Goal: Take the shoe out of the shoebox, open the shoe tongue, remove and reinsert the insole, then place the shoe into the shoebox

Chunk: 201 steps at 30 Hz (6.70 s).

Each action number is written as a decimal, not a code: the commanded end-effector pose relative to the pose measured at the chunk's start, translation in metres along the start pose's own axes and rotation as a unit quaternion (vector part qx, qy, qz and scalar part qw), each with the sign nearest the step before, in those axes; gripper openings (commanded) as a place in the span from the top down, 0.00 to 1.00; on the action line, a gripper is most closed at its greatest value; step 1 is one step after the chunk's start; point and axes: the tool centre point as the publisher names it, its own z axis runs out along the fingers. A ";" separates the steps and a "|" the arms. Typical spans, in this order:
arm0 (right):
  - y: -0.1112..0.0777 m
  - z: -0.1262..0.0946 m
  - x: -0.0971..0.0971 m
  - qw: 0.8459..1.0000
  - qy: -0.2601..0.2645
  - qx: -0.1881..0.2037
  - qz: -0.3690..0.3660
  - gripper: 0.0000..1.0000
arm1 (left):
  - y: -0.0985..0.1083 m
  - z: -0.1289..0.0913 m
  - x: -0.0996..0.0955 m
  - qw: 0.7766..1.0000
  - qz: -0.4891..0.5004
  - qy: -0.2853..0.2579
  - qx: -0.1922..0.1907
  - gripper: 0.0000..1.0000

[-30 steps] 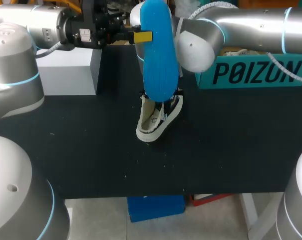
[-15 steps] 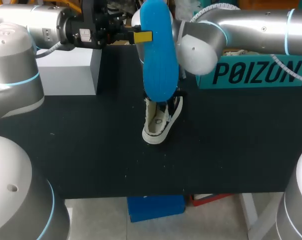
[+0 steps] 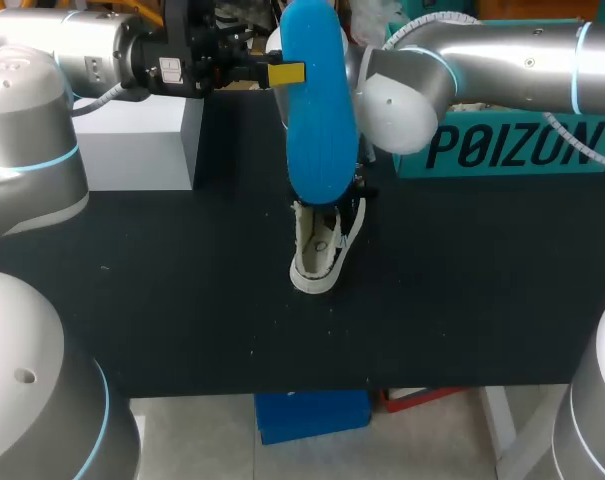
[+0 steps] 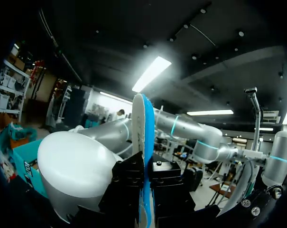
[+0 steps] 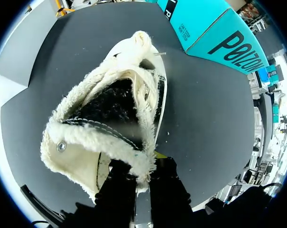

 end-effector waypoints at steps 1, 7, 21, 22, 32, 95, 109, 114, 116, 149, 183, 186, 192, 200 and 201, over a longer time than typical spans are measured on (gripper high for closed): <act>-0.001 0.004 0.000 1.000 0.003 0.001 0.003 1.00 | 0.001 0.001 0.000 1.000 0.001 -0.001 0.000 1.00; 0.002 -0.011 -0.007 0.999 0.018 0.001 0.028 0.00 | 0.001 0.001 0.000 1.000 0.001 -0.001 0.000 1.00; 0.010 -0.049 -0.044 0.989 0.113 -0.009 0.098 0.00 | 0.001 0.001 0.000 1.000 0.001 -0.001 0.000 1.00; 0.010 -0.050 -0.046 0.987 0.123 -0.009 0.101 0.00 | 0.001 0.001 0.000 1.000 0.001 -0.001 0.000 1.00; 0.003 -0.065 -0.056 0.953 0.282 -0.011 0.111 0.00 | 0.001 0.001 0.000 1.000 0.001 -0.001 0.000 1.00; 0.004 -0.134 -0.083 0.636 0.770 -0.004 0.056 0.00 | 0.001 0.001 0.000 1.000 0.001 -0.001 0.000 1.00; 0.005 -0.144 -0.086 0.667 0.743 -0.021 0.049 0.00 | 0.001 0.001 0.000 1.000 0.001 -0.001 0.000 1.00; 0.003 -0.144 -0.084 0.663 0.747 -0.007 0.037 0.00 | 0.001 0.001 0.000 1.000 0.001 -0.001 0.000 1.00; 0.003 -0.144 -0.084 0.663 0.747 -0.007 0.037 0.00 | 0.001 0.001 0.000 1.000 0.001 -0.001 0.000 1.00; 0.003 -0.144 -0.084 0.663 0.747 -0.007 0.037 0.00 | 0.035 0.042 0.030 0.822 0.517 0.001 -0.238 1.00; 0.003 -0.144 -0.084 0.663 0.747 -0.007 0.037 0.00 | 0.269 -0.005 0.032 0.591 0.772 0.007 -0.234 1.00; 0.003 -0.144 -0.084 0.663 0.747 -0.007 0.037 0.00 | 0.288 -0.009 0.017 0.573 0.781 0.007 -0.248 1.00; 0.003 -0.144 -0.084 0.663 0.747 -0.007 0.037 0.00 | 0.304 -0.017 -0.019 0.557 0.795 0.008 -0.238 1.00; 0.003 -0.144 -0.084 0.663 0.747 -0.007 0.037 0.00 | 0.299 -0.022 -0.068 0.537 0.812 0.016 -0.229 1.00; 0.003 -0.144 -0.084 0.663 0.747 -0.007 0.037 0.00 | 0.297 -0.022 -0.073 0.532 0.815 0.017 -0.229 1.00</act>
